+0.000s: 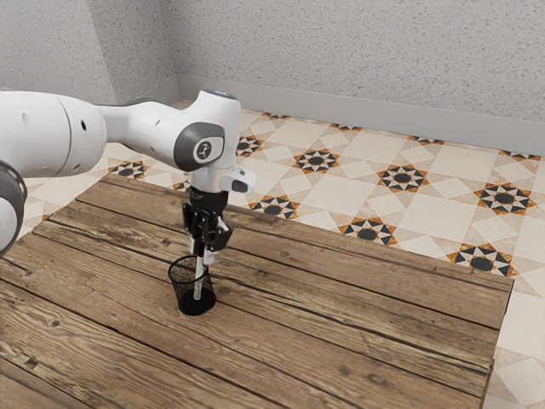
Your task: Take the marker out of the pen holder and place it to the left of the pen holder.
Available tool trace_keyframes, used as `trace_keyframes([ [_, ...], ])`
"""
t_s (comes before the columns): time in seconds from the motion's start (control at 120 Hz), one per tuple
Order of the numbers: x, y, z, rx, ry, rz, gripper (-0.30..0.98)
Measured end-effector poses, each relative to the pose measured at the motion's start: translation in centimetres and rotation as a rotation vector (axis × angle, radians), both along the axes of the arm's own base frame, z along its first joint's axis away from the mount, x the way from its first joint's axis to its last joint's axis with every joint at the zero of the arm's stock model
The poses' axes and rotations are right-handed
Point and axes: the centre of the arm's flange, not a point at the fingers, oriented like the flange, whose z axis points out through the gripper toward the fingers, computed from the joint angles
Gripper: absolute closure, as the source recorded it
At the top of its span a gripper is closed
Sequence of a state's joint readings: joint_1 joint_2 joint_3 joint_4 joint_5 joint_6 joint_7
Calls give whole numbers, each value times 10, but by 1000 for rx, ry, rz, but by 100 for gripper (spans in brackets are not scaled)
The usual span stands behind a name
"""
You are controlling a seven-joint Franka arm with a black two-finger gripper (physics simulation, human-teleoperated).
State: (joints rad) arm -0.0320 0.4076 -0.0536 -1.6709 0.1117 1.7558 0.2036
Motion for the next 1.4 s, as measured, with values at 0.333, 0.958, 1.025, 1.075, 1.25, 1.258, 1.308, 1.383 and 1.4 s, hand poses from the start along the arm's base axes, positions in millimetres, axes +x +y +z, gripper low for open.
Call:
trace_keyframes([
  [0.333, 1, 9, 8, 8, -14, 3, 74],
  [0.958, -2, 97, 142, 123, 27, 185, 78],
  [1.025, -4, 110, 109, 161, 144, 215, 78],
  [1.075, -8, 116, 87, 198, 229, 234, 78],
  [1.25, -20, 146, 12, 288, 478, 321, 78],
  [1.258, -20, 146, 9, 290, 487, 324, 78],
  [1.308, -23, 149, -10, 303, 539, 338, 78],
  [1.383, -27, 150, -29, 317, 591, 351, 78],
  [1.4, -28, 149, -33, 319, 601, 353, 78],
])
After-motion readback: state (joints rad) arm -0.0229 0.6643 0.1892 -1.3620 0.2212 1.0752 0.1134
